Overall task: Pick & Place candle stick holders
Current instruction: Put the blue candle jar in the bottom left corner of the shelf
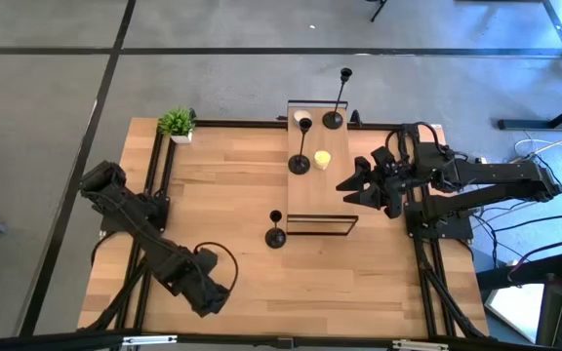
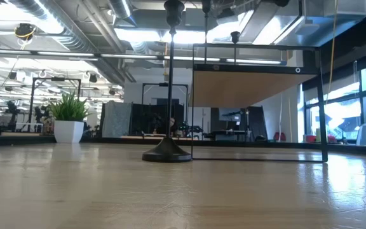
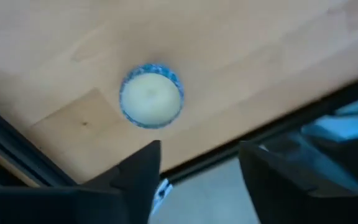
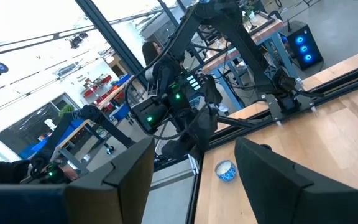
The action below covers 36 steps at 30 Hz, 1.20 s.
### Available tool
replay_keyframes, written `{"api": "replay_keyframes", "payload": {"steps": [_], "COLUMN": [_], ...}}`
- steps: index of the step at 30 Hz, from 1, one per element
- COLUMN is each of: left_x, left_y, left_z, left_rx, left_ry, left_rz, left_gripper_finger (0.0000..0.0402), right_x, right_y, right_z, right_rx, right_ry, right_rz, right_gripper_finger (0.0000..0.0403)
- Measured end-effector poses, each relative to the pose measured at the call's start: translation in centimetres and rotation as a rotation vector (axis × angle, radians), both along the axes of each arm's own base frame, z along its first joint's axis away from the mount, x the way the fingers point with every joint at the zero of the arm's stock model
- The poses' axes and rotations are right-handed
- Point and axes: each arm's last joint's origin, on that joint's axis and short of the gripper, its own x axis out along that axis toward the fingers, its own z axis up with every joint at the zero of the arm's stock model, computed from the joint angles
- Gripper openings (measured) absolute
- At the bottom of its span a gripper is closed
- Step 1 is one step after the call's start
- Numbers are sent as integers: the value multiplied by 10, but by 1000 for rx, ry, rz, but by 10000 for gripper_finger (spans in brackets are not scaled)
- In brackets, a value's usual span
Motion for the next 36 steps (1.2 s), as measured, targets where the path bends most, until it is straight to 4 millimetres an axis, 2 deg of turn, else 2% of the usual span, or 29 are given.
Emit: {"api": "replay_keyframes", "payload": {"steps": [3, 7, 10, 15, 19, 24, 36], "left_x": [-2, 1, 8, 19, 20, 14, 10], "left_y": [-4, -11, -20, -34, -36, -31, -27], "left_z": [-7, -25, -42, -59, -54, -45, -43], "left_rx": [48, 77, 51, 53, 70, 84, 111], "left_ry": [26, 99, 150, 62, 10, 50, 91], "left_rz": [53, 86, 94, 111, 119, 117, 176], "left_gripper_finger": [256, 299, 319, 333, 334, 334, 334], "right_x": [0, 0, 0, 0, 0, 0, 0], "right_y": [0, 0, 0, 0, 0, 0, 0], "right_z": [0, 0, 0, 0, 0, 0, 0], "right_rx": [0, 0, 0, 0, 0, 0, 0], "right_ry": [0, -1, -2, -1, -1, -1, 1], "right_rz": [0, 0, 0, 0, 0, 0, 2], "right_gripper_finger": [227, 227, 227, 227, 227, 227, 227]}}
